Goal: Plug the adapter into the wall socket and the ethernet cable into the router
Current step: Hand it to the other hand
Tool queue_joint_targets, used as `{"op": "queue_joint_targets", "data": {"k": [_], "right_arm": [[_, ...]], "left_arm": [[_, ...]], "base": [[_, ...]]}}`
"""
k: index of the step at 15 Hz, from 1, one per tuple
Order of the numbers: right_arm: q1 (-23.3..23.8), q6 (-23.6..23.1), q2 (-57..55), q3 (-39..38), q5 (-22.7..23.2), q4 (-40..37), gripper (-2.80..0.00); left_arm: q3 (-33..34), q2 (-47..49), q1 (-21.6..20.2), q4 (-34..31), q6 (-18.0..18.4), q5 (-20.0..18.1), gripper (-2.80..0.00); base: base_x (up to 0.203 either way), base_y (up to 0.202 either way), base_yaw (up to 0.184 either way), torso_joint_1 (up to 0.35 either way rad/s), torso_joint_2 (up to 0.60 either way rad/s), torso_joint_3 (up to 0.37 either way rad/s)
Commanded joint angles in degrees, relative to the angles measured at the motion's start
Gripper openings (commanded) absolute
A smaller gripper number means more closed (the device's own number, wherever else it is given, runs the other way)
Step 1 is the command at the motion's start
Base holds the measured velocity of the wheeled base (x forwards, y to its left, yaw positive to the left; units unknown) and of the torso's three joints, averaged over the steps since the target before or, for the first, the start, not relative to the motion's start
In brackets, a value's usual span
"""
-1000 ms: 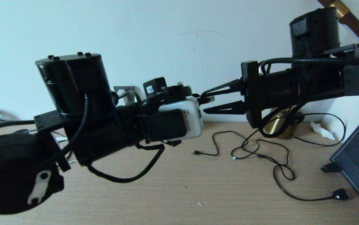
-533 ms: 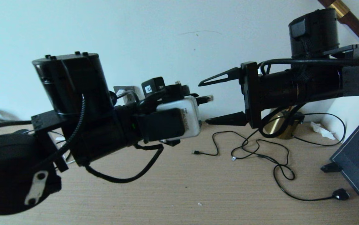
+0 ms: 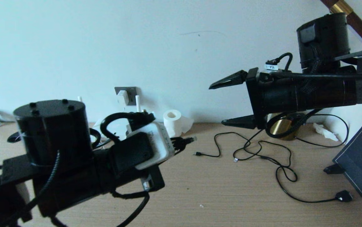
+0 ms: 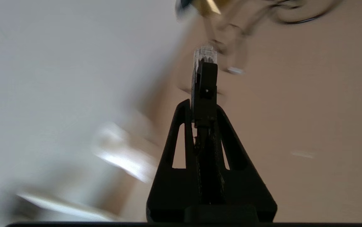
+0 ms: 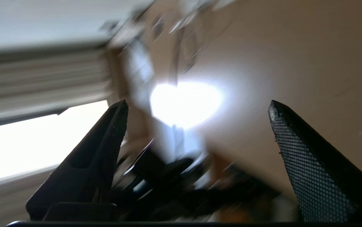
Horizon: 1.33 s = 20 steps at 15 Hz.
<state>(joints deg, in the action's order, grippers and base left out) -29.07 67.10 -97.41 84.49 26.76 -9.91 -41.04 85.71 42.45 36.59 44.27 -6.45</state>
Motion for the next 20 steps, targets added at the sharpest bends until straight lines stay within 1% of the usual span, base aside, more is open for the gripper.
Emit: {"op": "queue_joint_targets", "data": {"k": [1,4,5,6,7,8,9,10,11,12,13,14,15,16,17,18,20], "right_arm": [[-0.16,-5.41,2.2,-3.35,-8.4,-0.14,0.0],[-0.19,-18.75,10.13,-12.5,-18.98,-0.08,0.0],[-0.19,-22.99,13.57,-14.84,-21.69,-0.05,0.0],[-0.19,-26.65,16.31,-16.54,-23.37,-0.04,0.0],[-0.23,-29.81,18.35,-17.86,-24.34,-0.08,0.0],[-0.59,-30.51,18.97,-18.37,-24.58,-0.1,0.0],[-1.56,-29.83,18.86,-18.25,-24.34,-0.11,0.0],[-2.53,-28.23,18.38,-17.76,-22.4,-0.11,0.0],[-3.79,-25.66,17.23,-16.47,-18.93,-0.15,0.0],[-4.4,-22.31,15.3,-14.52,-15.83,-0.3,0.0],[-4.88,-17.68,12.59,-11.61,-12.42,-0.47,0.0],[-5.11,-12.34,9.46,-8.09,-8.9,-0.83,0.0],[-5.22,-6.58,6.24,-4.1,-5.15,-1.58,0.0],[-5.25,-1.77,3.38,-0.95,-0.41,-2.59,0.0],[-5.31,0.8,1.44,1.27,5.08,-3.39,0.0],[-5.36,1.71,0.36,3.12,7.9,-3.76,0.0],[-5.38,2.28,-2.4,6.77,9.97,-4.03,0.0]], "left_arm": [[3.61,-4.7,0.29,-1.29,-11.3,-0.02,-2.8],[4.79,-7.08,0.18,-2.16,-27.91,0.09,-2.8],[4.71,-7.1,0.05,-2.27,-31.68,0.18,-2.8],[4.92,-6.72,0.0,-2.31,-32.23,0.15,-2.8],[4.83,-6.47,0.0,-2.39,-32.02,0.16,-2.8],[4.48,-6.17,0.15,-2.34,-30.68,0.18,-2.8],[4.08,-6.04,0.08,-2.36,-27.65,0.38,-2.8],[3.41,-5.74,-0.44,-2.32,-20.67,1.52,-2.8],[2.34,-5.11,-1.05,-2.2,-12.14,3.1,-2.8],[0.68,-4.23,-1.42,-1.97,-2.67,4.37,-2.8],[-1.75,-3.2,-1.69,-1.76,7.14,5.34,-2.8],[-4.11,-2.14,-1.88,-1.38,15.37,5.87,-2.8],[-5.43,-1.15,-2.01,0.34,20.36,5.92,-2.8],[-5.71,0.09,-2.05,3.76,21.51,5.03,-2.8],[-6.12,1.23,-2.11,6.9,22.3,3.1,-2.8],[-6.5,1.74,-2.27,8.46,23.2,2.08,-2.8],[-6.69,1.74,-2.2,8.67,23.4,1.88,-2.8]], "base": [[0.0,0.0,0.0,0.0,0.0,0.0],[0.0,0.0,0.0,0.0,0.0,0.0],[0.0,0.0,0.0,0.0,0.0,0.0],[0.0,0.0,0.0,0.0,0.0,0.0],[0.0,0.0,0.0,0.0,0.0,0.0],[0.0,0.0,0.0,0.0,0.0,0.0],[0.0,0.0,0.0,0.0,0.0,0.0],[0.0,0.0,0.0,0.0,0.0,0.0],[0.0,0.0,0.0,0.0,0.0,0.0],[0.0,0.0,0.0,0.0,0.0,0.0],[0.0,0.0,0.0,0.0,0.0,0.0],[0.0,0.0,0.0,0.0,0.0,0.0],[0.0,0.0,0.0,0.0,0.0,0.0],[0.0,0.0,0.0,0.0,0.0,0.0],[0.0,0.0,0.0,0.0,0.0,0.0],[0.0,0.0,0.0,0.0,0.0,0.0],[0.0,0.0,0.0,0.0,0.0,0.0]]}}
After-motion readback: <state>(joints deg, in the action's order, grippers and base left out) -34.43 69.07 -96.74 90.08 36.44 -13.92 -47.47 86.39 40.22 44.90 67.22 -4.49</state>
